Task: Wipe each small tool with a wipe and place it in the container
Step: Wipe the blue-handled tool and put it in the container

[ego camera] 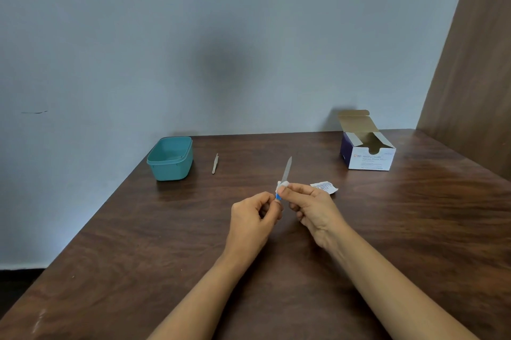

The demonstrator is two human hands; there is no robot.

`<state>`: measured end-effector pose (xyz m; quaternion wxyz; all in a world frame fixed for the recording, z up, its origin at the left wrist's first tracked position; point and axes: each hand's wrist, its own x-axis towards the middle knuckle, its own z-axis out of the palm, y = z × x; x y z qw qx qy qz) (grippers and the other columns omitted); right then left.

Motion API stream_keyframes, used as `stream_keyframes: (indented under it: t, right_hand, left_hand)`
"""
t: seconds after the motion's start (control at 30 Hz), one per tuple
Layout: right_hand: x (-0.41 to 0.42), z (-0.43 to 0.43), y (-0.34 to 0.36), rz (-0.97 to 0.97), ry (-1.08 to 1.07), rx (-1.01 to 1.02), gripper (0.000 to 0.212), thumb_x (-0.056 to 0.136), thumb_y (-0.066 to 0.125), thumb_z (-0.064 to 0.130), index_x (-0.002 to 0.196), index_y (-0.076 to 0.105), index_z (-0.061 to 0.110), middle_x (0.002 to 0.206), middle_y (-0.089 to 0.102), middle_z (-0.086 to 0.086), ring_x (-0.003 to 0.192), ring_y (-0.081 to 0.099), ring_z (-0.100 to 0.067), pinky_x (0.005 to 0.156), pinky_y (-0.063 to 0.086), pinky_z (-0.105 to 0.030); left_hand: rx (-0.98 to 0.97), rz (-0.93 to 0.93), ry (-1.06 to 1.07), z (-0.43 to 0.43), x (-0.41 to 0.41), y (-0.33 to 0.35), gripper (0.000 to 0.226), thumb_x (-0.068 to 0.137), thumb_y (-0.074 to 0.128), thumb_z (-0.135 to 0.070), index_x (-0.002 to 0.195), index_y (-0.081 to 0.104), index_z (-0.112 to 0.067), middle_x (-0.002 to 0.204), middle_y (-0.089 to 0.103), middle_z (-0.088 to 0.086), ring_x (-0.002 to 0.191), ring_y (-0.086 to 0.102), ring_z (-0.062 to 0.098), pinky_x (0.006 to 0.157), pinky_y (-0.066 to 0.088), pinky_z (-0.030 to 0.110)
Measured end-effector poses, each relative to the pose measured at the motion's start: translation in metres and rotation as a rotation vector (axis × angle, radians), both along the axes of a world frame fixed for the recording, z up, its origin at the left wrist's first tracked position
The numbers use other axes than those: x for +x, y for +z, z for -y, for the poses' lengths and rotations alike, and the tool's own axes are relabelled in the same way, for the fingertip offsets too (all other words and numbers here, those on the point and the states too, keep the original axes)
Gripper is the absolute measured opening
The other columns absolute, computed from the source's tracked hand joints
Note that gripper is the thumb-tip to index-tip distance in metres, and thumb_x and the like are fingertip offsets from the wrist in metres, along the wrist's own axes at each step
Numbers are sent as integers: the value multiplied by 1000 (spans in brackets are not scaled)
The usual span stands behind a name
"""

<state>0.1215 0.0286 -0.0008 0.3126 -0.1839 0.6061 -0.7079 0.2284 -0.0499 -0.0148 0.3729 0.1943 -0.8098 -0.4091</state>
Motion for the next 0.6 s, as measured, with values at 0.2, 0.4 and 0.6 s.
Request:
stream_keyframes:
  t: [0.2, 0.4, 0.6]
  right_hand:
    - [-2, 1, 4, 38, -63, 48, 18, 70, 81, 26, 82, 76, 13, 67, 56, 2, 56, 38, -7, 51, 28, -20]
    - [9, 1, 5, -2, -55, -21, 5, 80, 74, 19, 80, 73, 15, 61, 61, 11, 55, 49, -2, 56, 35, -16]
    - [10, -3, 11, -72, -73, -36, 12, 80, 70, 4, 73, 70, 14, 50, 61, 14, 43, 52, 10, 46, 38, -6]
  left_hand:
    - [-19, -9, -12, -2, -2, 1, 20, 90, 60, -11, 71, 69, -11, 63, 66, -1, 60, 61, 15, 62, 50, 28]
    - [-68, -2, -6, -1, -2, -2, 21, 89, 60, -10, 69, 67, -8, 61, 64, 1, 60, 59, 18, 58, 48, 24]
    - [-42, -10, -37, -1, -4, -3, 19, 91, 59, -11, 74, 68, -6, 64, 66, 3, 64, 62, 20, 64, 52, 34]
